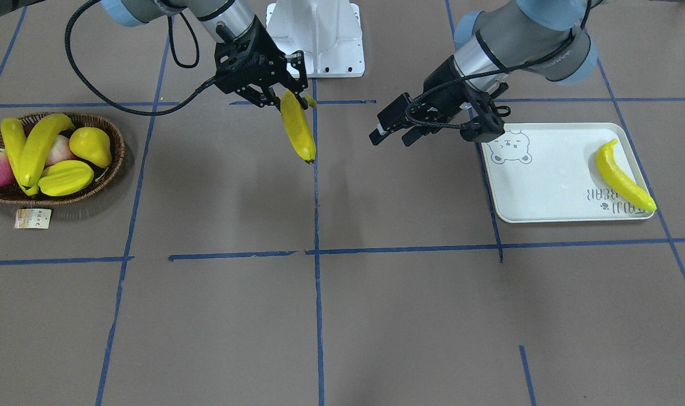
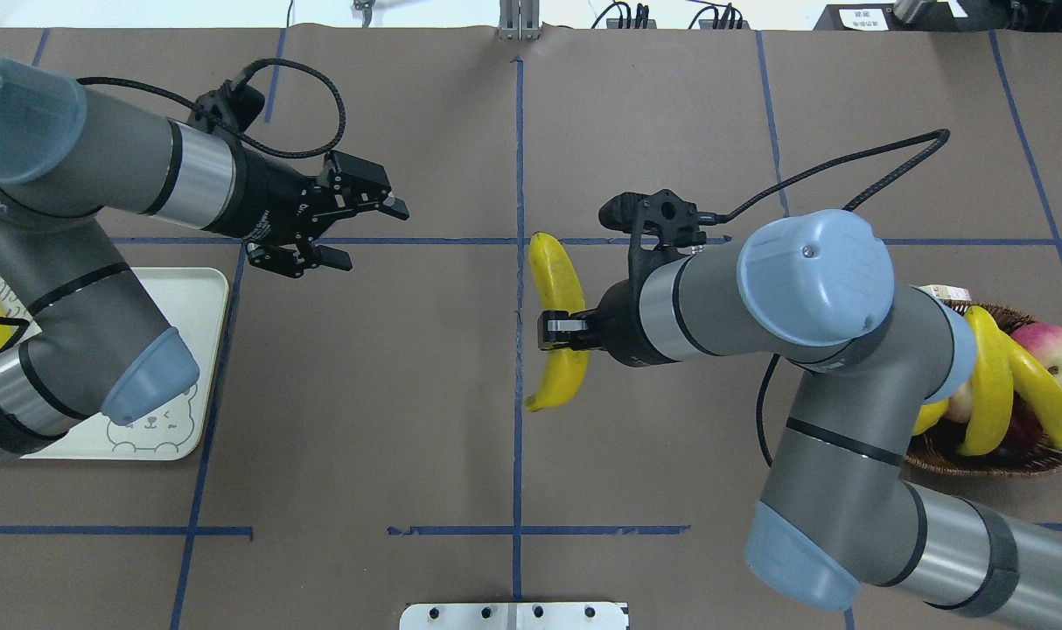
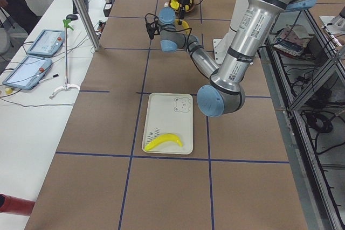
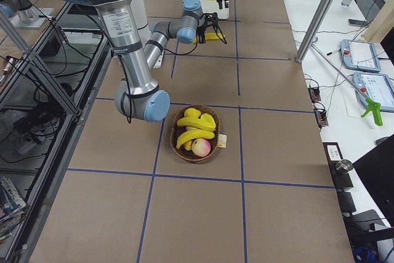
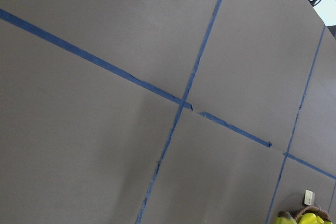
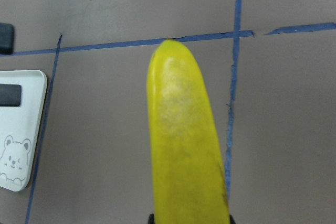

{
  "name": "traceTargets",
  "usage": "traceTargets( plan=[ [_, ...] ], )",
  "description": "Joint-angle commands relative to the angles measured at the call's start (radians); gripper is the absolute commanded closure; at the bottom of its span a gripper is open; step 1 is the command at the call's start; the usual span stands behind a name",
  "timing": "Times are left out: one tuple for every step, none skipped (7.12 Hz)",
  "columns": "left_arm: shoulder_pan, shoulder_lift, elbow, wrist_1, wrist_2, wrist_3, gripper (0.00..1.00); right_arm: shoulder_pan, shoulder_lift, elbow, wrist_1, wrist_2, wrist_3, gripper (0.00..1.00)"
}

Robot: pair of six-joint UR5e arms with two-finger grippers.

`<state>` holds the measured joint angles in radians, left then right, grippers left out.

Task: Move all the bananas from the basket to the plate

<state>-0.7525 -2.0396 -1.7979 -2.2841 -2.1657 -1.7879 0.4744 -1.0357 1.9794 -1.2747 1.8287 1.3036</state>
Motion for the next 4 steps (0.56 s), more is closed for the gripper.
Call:
traceTargets(
  plan=[
    [0.036, -0.040, 0.006, -0.003, 0.003, -0.008, 0.01, -0.026, 0.045, -0.014, 0.000, -0.034, 0.028, 0.95],
    [0.065, -0.068, 0.009, 0.002, 0.039, -0.042, 0.01, -0.037, 0.055, -0.016, 0.000, -0.045, 0.029, 0.95],
    [0.096, -0.076, 0.009, 0.003, 0.081, -0.048, 0.01, -0.040, 0.059, -0.016, 0.000, -0.049, 0.031, 0.95],
    [0.102, -0.083, 0.011, 0.003, 0.089, -0.050, 0.06, -0.045, 0.057, -0.016, 0.000, -0.049, 0.029, 0.95]
  ],
)
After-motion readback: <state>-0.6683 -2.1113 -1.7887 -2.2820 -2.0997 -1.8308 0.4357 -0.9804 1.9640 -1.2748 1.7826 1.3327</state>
